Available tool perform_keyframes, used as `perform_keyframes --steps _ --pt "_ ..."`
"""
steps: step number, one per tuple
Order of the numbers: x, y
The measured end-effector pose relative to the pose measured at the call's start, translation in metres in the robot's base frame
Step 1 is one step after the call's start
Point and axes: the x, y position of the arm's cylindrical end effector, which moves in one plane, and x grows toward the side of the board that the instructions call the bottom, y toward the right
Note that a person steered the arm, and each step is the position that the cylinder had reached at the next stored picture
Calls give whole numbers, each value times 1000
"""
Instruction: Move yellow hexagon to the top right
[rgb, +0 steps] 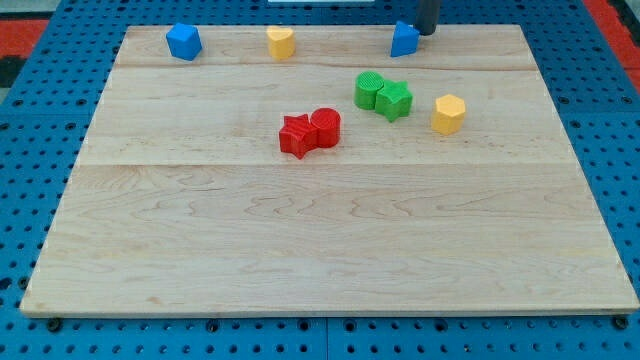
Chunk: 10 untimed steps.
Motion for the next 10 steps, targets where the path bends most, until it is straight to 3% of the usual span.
perform_keyframes --steps 1,2,3,4,6,7,8,9,10 --pt "17 -25" --pt "29 -10" --pt "31 -47" --pt "31 -31" --pt "54 98" --pt "119 162" --pt "183 145" --pt "218 97" --pt "221 73"
